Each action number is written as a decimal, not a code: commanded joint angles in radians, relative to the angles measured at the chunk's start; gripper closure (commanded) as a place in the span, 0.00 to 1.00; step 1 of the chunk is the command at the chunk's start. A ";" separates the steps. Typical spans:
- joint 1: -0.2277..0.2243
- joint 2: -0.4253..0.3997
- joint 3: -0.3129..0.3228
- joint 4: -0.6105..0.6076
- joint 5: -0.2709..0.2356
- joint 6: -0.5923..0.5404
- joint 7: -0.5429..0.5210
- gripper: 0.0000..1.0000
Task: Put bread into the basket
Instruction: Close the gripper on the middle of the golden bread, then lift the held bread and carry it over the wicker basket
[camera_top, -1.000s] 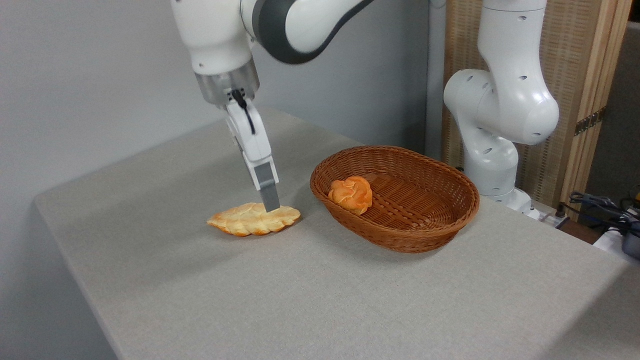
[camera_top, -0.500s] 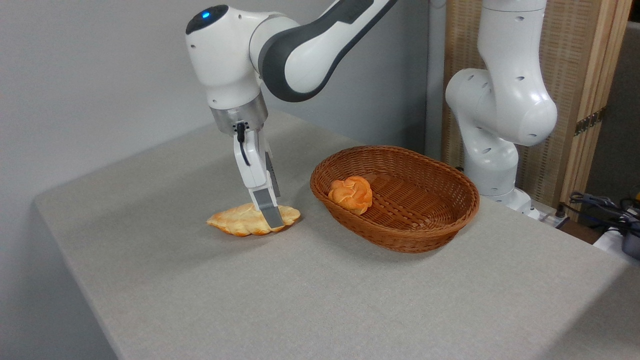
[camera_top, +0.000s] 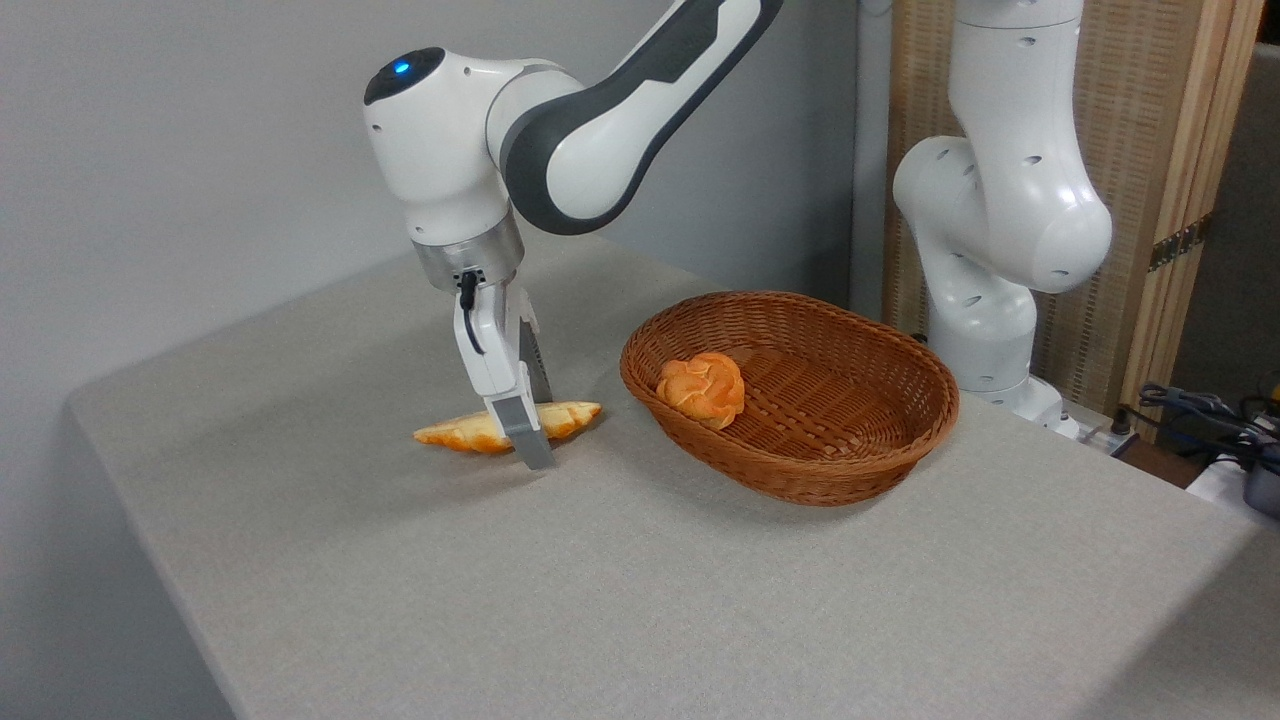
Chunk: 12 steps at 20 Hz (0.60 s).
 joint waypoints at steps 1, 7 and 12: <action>-0.006 0.006 0.006 -0.003 -0.007 0.033 0.021 0.72; -0.008 0.006 0.006 -0.002 -0.007 0.025 0.056 0.76; -0.008 0.006 0.006 0.001 -0.007 0.019 0.056 0.78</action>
